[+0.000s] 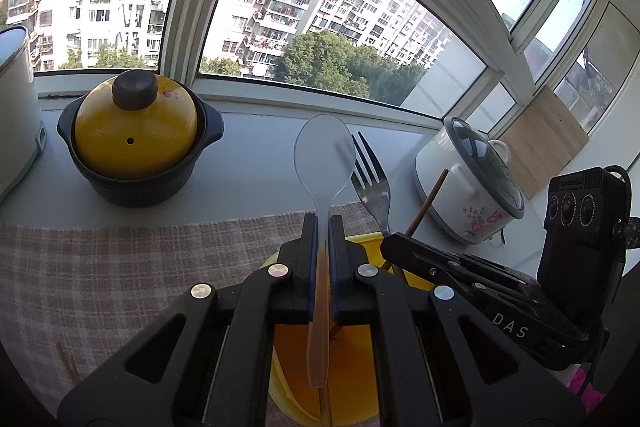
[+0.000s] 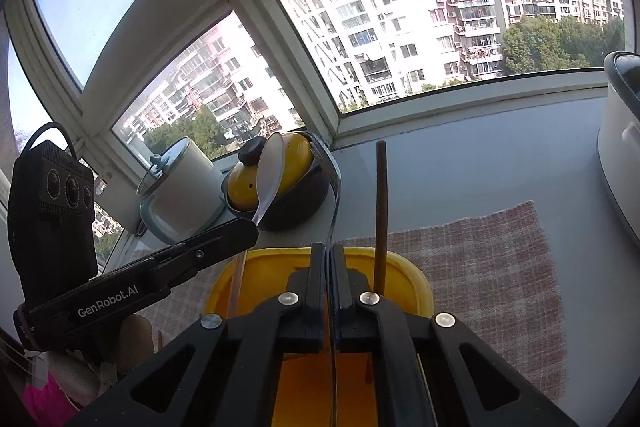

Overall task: Organize utensils
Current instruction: 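Lift the spoon and fork with both grippers and carry them over the yellow container, then open both grippers to drop the clear spoon and metal fork into the container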

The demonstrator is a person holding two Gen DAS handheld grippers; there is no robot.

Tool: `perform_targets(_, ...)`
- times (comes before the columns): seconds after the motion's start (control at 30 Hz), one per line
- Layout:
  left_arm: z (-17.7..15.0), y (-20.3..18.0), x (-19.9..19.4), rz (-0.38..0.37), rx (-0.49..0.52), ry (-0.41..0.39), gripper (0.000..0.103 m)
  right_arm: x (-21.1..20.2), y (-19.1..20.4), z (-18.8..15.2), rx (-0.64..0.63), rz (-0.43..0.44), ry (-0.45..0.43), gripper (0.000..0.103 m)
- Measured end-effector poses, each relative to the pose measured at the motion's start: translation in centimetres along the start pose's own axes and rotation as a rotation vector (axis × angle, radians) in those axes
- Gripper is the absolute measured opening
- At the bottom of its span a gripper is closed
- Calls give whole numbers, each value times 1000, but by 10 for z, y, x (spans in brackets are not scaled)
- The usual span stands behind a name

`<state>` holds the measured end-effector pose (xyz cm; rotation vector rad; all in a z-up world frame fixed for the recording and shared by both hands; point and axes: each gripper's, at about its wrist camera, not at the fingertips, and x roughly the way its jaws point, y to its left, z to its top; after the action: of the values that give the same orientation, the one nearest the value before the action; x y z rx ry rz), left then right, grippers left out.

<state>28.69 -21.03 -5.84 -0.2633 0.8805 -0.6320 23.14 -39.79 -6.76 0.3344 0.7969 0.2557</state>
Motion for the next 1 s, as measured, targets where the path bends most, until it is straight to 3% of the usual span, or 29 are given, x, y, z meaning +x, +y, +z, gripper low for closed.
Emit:
perform_targets(0.6,-15,-8,-2,22,74,51,3,3,0,-5,-13,-24,34,1)
perform_targets(0.77,-18,-9,-10,29,66,52,3,-4,4,-5,-27,-27,29,14)
perform_targets(0.83,-19,-8,-13,36,64,51,3,-7,5,-5,-28,-31,21,15)
perform_targets(0.9,-22,-7,-18,36,63,47,5,-12,6,-5,-31,-32,9,24)
perform_targets(1.0,-25,-3,-21,48,56,46,6,-18,8,-6,-33,-37,-5,25)
